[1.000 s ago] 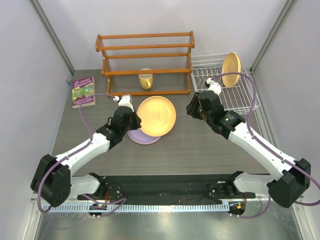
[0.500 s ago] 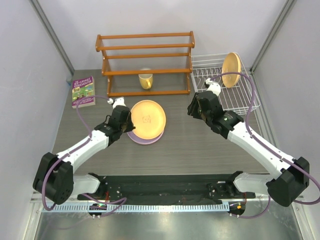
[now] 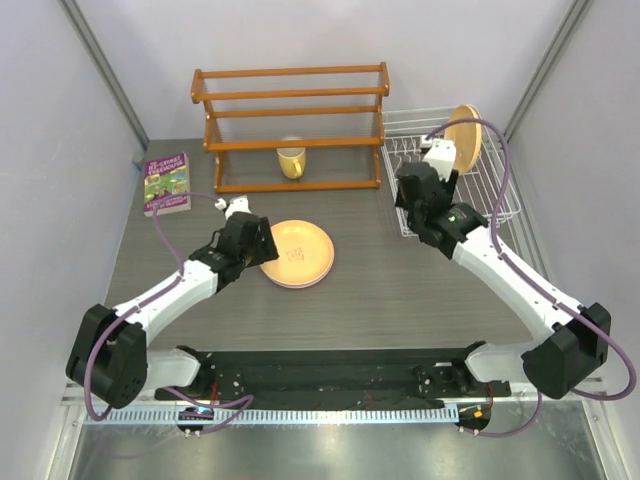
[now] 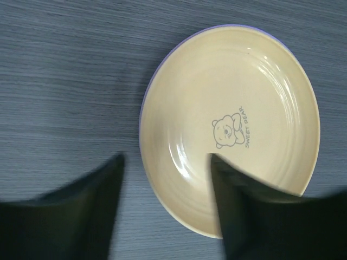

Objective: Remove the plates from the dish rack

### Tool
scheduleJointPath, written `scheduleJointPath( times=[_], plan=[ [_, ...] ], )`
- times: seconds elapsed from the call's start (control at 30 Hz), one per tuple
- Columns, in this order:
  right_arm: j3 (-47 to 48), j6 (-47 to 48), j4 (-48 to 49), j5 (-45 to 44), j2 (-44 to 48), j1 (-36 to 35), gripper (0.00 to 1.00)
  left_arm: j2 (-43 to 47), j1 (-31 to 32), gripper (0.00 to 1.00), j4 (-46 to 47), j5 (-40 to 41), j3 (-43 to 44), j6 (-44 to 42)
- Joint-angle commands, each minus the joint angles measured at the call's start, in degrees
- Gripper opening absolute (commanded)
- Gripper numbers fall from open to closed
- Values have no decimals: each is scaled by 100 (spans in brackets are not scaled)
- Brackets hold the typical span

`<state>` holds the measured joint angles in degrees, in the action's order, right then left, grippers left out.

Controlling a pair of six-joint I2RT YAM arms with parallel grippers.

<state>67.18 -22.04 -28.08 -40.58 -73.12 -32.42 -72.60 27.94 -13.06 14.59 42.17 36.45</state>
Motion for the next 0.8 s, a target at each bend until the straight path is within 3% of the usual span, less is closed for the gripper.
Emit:
scheduleJointPath(
  times=[0.0, 0.03, 0.07, 0.2, 0.43, 0.77],
  plan=[
    [585, 517, 188, -847, -263, 725, 66, 202, -17, 85, 120, 123, 45, -76],
    [612, 552, 284, -612, -299, 938, 66, 228, -17, 96, 111, 140, 54, -102],
    [656, 595, 424, -531, -351, 1122, 66, 298, -17, 100, 137, 141, 45, -120],
    [1102, 797, 829, -749, -991, 1966, 65, 501, -17, 99, 216, 88, 115, -269],
    [1930, 1685, 1971, -952, -2186, 2240, 63, 369, -17, 100, 83, -52, 687, -867],
    [3459, 3109, 2746, -1128, -4058, 2547, 60, 158, -17, 99, 523, -378, 713, -902]
  ],
)
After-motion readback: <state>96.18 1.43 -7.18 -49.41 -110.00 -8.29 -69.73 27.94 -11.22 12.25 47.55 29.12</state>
